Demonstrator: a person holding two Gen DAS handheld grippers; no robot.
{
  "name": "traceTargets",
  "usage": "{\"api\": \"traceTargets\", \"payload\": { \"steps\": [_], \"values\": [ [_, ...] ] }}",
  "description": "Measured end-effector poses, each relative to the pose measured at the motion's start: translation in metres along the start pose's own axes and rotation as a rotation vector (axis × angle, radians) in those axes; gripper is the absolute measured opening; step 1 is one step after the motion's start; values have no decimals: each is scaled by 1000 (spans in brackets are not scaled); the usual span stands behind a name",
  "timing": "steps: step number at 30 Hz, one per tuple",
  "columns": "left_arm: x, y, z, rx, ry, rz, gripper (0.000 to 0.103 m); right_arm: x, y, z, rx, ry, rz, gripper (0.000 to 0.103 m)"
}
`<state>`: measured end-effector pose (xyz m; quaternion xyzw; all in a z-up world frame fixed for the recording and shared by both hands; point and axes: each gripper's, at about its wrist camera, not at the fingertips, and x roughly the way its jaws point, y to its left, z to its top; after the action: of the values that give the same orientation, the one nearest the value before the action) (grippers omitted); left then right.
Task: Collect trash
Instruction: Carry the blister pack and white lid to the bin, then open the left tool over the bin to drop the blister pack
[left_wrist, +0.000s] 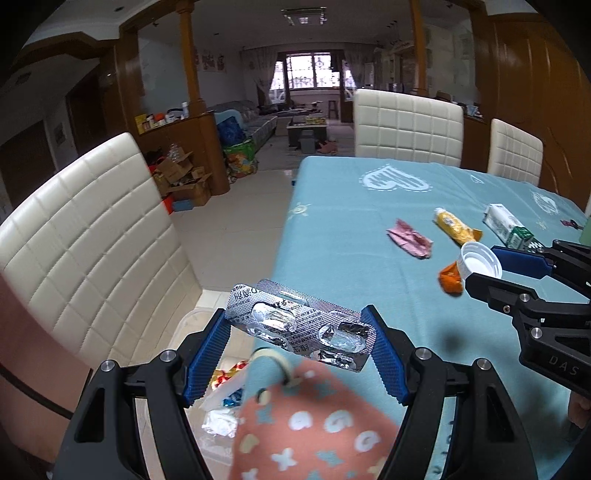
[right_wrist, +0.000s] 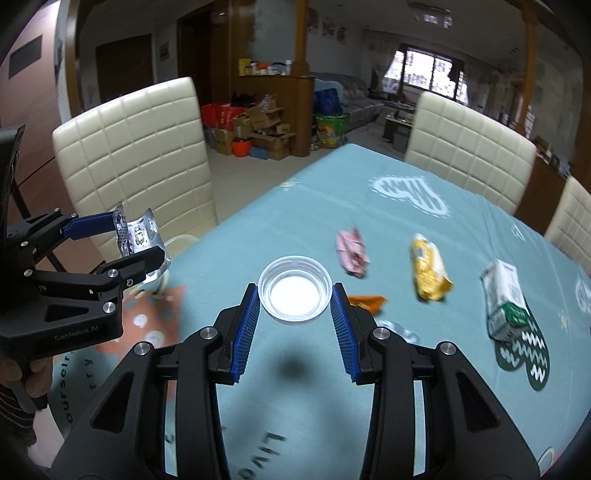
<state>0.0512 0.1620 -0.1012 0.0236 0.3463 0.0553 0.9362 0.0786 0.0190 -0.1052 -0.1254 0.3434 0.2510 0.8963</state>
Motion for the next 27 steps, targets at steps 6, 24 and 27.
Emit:
{"api": "traceTargets", "payload": {
  "steps": [6,24,27],
  "values": [
    [6,39,-10,-58,16,70,71,21,32,13,-45,20,44,41],
    [40,98,-23,-174,89,109,81,63,78,35,-114,58,82,41],
    [39,101,-26,-176,69,121,89,70,83,37,-119,67,83,41]
  ]
}}
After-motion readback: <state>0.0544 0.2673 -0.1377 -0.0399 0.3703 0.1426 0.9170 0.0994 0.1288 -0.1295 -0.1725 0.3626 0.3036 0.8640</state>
